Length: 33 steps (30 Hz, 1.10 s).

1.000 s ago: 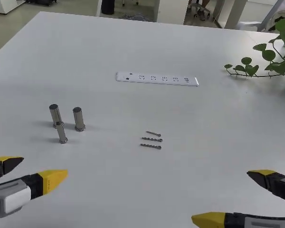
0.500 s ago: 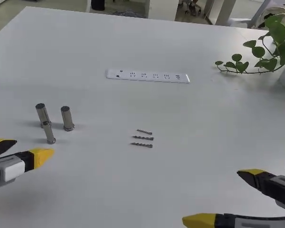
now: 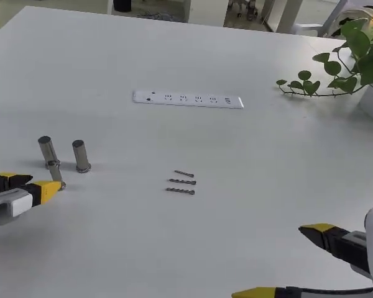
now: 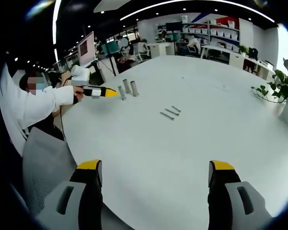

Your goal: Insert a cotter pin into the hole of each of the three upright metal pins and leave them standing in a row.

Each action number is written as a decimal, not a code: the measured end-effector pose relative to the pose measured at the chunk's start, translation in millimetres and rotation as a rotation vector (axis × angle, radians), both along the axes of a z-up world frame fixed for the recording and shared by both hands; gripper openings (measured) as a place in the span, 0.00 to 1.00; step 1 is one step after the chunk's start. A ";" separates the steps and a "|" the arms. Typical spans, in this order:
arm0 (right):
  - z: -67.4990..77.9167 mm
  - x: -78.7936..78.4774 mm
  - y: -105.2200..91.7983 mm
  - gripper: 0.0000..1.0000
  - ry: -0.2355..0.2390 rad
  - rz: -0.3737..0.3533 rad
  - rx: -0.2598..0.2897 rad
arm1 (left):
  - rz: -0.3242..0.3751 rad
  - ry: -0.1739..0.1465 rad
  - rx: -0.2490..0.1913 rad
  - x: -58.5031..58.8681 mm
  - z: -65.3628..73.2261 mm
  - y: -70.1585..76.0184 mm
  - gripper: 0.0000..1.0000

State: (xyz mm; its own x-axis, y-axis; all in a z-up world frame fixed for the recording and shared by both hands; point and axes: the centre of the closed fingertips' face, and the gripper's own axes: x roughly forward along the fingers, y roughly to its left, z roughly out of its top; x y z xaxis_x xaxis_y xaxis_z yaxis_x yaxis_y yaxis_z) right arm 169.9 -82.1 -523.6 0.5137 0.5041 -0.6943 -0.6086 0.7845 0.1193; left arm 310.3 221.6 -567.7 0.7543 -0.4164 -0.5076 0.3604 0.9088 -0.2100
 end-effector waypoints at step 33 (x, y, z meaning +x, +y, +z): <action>-2.0 -3.0 -3.0 0.91 0.016 -0.013 0.019 | -0.016 -0.082 0.151 22.9 7.8 -7.7 0.05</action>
